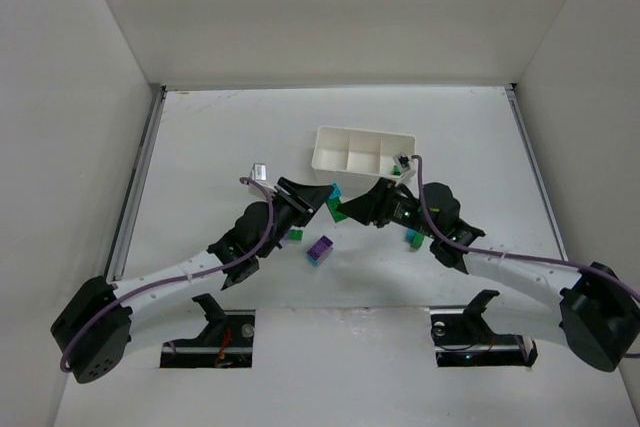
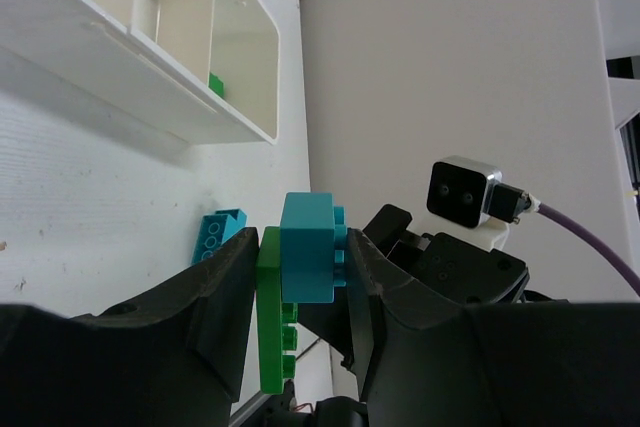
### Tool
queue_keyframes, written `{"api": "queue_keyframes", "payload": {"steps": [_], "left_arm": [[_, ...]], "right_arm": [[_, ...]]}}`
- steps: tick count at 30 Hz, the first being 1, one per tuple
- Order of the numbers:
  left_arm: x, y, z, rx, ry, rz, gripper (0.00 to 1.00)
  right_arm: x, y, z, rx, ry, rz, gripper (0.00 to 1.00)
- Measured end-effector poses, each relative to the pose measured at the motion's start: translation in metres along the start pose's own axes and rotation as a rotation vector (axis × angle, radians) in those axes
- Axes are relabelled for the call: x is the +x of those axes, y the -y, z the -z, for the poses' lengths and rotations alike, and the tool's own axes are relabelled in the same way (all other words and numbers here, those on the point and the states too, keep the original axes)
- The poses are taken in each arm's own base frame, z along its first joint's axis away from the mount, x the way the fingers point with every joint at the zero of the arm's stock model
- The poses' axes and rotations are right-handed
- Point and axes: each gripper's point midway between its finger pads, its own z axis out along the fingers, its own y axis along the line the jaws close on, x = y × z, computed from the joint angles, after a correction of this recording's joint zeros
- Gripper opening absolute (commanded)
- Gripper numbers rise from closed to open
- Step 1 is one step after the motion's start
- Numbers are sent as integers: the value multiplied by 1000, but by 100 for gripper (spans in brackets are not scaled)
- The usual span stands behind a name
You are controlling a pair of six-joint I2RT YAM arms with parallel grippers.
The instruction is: Sort the legos into containers by color
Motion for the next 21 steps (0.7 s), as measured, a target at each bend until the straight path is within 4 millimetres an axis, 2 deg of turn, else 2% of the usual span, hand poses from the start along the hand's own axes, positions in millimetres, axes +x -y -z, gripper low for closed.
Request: {"api": "queue_keyframes", "payload": {"steps": [7, 10, 15, 17, 21], "left_arm": [[0, 4, 1, 17, -2, 7, 22], [0, 5, 1, 23, -4, 14, 22], [1, 4, 2, 27, -7, 23, 26], [2, 3, 3, 29, -10, 26, 32], [2, 3, 3, 30, -11, 28, 54]], "right_arm": [[4, 2, -7, -12, -12, -20, 58], [6, 4, -9, -7, -16, -29, 50], [7, 4, -8, -20, -8, -39, 30], [8, 5, -7, -23, -3, -51, 24], [7, 3, -6, -36, 5, -70, 21]]}}
